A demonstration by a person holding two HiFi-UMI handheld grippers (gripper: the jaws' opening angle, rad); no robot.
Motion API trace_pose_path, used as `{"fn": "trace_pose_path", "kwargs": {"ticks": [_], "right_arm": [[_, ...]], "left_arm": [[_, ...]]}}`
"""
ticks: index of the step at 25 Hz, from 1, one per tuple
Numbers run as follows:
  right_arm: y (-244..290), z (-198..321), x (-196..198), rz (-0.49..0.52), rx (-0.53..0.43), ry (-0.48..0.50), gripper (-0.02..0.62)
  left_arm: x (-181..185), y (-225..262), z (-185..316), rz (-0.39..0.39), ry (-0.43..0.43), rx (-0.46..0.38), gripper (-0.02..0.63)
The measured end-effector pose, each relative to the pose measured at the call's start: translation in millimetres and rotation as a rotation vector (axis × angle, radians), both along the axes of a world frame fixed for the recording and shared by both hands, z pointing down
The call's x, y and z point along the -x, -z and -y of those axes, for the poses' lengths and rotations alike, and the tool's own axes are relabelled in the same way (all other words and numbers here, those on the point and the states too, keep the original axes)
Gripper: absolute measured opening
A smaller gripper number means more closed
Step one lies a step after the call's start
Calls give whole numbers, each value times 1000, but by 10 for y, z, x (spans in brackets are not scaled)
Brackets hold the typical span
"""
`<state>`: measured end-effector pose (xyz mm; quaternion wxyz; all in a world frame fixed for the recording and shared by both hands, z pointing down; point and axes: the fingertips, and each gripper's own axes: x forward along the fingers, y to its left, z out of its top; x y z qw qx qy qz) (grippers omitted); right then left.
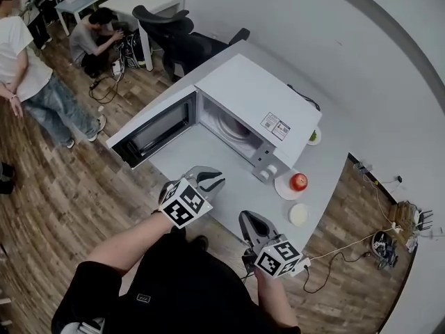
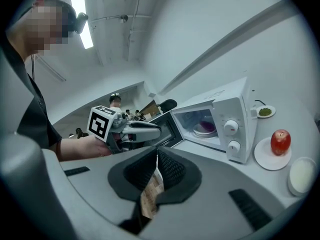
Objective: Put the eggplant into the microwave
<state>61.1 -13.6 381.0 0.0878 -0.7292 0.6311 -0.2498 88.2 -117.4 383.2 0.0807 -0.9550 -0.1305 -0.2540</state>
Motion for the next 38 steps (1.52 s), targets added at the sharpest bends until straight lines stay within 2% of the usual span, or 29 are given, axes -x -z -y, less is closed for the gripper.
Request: {"fn": "trace_pose_path", "kwargs": {"ticks": [5,14,19,23,38], "right_arm": [[85,-28,76,-7,2,5,18],[389,262,169,-34,-31,-30,18],[580,495,233,-48,-80,-71,17],[725,604,331,-19,-144,-102,15],[967,861,554,-150,-139,-20,14]], "left_arm": [[270,301,-104,-50,13,151,61],[823,788,117,-136,21,265,49],[1121,979,302,-172,35,278,48],[1263,1043,355,-190,40,313,44],[1276,1033,554,-189,47,313,40]]}}
